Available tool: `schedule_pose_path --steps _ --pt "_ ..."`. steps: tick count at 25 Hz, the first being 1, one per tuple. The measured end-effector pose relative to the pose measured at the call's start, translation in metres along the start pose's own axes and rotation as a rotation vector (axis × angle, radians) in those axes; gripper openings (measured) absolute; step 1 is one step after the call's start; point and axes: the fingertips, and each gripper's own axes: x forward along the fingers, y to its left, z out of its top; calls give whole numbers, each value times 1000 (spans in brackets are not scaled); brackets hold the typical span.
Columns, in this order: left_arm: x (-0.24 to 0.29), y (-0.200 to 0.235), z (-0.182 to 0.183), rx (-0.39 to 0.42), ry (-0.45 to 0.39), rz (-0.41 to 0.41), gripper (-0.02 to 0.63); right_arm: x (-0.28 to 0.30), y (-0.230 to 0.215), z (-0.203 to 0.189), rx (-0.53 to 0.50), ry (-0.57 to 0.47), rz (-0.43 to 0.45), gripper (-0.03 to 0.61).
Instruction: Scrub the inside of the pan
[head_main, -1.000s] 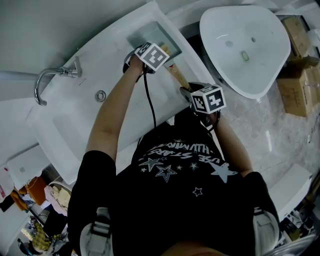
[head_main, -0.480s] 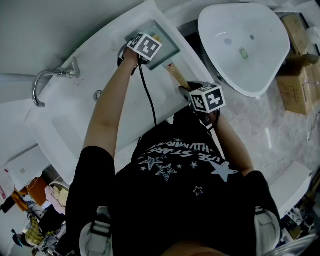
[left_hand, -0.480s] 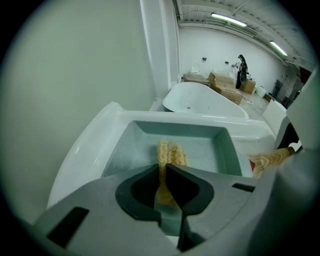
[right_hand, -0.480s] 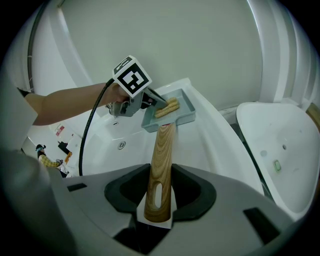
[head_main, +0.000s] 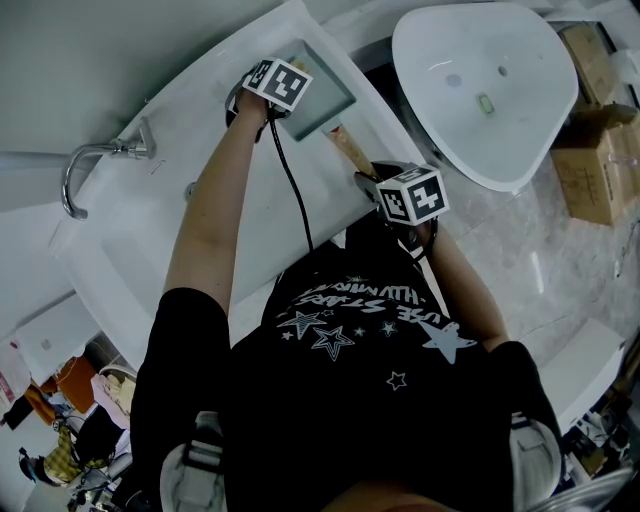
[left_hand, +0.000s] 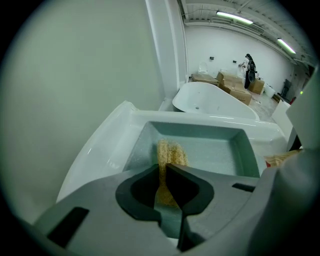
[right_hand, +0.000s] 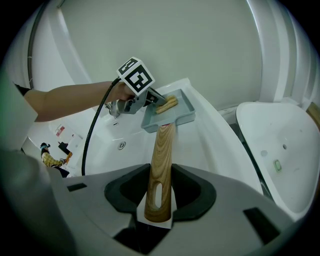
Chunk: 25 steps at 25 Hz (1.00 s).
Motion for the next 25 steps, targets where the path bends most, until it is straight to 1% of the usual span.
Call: schedule_pose_path --steps 12,18,22,25 --pt "4 18 0 -34 5 53 51 -2 -1 1 4 -10 6 130" --pt "4 20 -1 -57 -14 55 51 -2 -1 1 3 -8 4 130" --pt "4 20 -1 -60 -18 64 51 -1 0 1 5 -8 8 130" --pt "0 20 1 -40 -34 91 51 -1 0 0 5 -7 8 130"
